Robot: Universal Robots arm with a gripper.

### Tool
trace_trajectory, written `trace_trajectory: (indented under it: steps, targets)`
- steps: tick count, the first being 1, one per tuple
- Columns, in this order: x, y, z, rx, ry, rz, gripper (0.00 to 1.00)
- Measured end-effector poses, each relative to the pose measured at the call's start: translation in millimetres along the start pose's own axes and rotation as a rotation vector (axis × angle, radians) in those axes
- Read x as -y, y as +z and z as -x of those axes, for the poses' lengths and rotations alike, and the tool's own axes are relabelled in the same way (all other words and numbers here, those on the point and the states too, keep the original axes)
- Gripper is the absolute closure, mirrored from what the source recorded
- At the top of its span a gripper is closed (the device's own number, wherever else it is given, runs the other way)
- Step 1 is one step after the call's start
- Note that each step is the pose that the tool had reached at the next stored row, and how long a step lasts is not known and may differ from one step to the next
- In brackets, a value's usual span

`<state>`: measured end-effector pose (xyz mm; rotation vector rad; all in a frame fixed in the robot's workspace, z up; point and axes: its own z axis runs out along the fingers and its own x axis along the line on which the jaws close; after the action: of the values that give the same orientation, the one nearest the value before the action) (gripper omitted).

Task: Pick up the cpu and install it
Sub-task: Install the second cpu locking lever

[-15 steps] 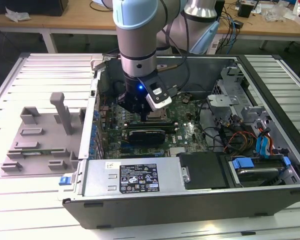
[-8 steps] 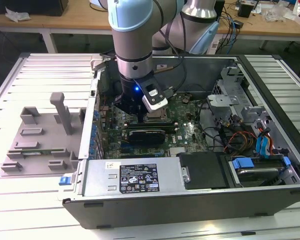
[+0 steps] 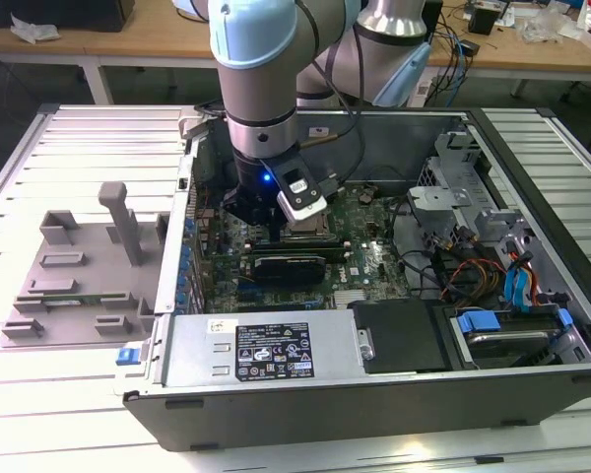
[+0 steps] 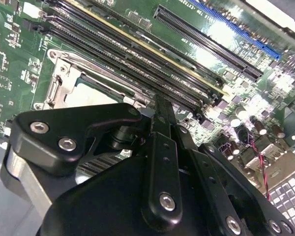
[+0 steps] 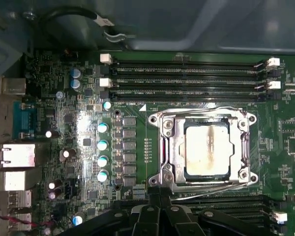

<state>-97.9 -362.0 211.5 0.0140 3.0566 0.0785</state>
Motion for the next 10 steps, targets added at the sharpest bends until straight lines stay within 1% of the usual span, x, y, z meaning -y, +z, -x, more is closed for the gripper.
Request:
trace_trajectory:
  steps: [1,4,6,9,10]
  targets:
    - [0.3,2.0,-0.2,0.0,0.003,0.0022,0.89]
    - [0.5,4.7,-0.4,0.0002,0.009,0.0088,0.89]
    - [1.1,7.4,-0.4,0.0005,0.024,0.0237,0.89]
    - [1.0,8.2,-0.4,0.0008,0.03,0.0444,0.89]
    - [0.8,8.1,0.0,0.0012,0.03,0.0455,0.89]
